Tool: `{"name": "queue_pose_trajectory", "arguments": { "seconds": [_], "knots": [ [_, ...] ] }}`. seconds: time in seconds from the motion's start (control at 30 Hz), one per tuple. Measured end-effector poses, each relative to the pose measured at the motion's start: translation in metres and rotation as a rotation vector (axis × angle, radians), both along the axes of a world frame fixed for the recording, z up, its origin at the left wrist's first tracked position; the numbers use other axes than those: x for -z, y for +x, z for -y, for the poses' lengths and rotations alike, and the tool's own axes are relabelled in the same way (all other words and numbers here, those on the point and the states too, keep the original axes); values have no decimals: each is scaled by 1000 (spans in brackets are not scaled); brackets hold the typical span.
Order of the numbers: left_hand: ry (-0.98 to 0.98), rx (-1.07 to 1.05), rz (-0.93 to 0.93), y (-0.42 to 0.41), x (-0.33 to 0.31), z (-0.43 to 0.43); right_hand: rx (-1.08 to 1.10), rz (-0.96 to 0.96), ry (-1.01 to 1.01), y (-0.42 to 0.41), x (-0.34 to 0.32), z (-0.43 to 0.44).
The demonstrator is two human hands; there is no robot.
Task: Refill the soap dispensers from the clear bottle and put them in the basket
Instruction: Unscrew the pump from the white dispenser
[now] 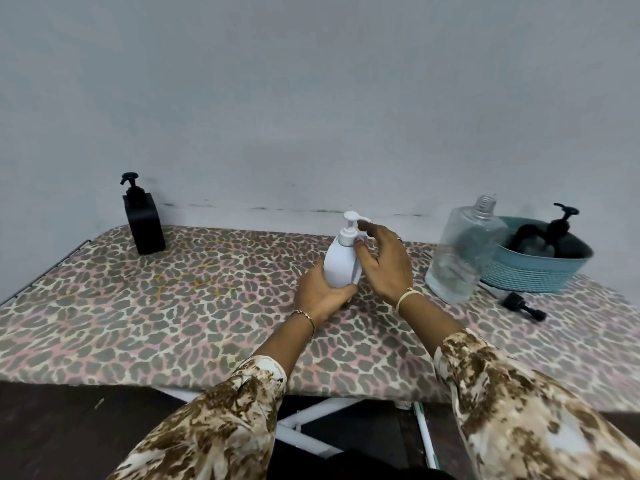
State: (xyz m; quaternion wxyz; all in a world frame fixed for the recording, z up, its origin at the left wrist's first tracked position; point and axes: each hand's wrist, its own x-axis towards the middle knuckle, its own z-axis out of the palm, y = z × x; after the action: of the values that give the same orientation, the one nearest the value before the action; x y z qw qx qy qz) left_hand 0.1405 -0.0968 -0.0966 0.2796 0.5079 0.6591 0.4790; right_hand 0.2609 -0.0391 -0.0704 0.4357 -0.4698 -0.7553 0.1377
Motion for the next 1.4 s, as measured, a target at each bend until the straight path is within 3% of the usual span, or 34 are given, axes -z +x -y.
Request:
{"name": "queue_pose_trajectory", "arguments": {
  "seconds": [0.53,0.67,0.9,1.1,1.4],
  "knots": [
    [53,-23,-66,17,12,4,248,-138,-180,-13,-12,-3],
    [50,-32,-52,16,15,1,152,-252,-221,-16,-8,-11],
    [5,-10,-11,8,18,-2,-4,-204,-342,-3,-13,-22],
    [10,7,13,5,15,-3,-198,-298,-452,13,-24,-14],
    [45,-80,-94,23,18,2,72,-239,-285,7,-15,-11]
  ]
}}
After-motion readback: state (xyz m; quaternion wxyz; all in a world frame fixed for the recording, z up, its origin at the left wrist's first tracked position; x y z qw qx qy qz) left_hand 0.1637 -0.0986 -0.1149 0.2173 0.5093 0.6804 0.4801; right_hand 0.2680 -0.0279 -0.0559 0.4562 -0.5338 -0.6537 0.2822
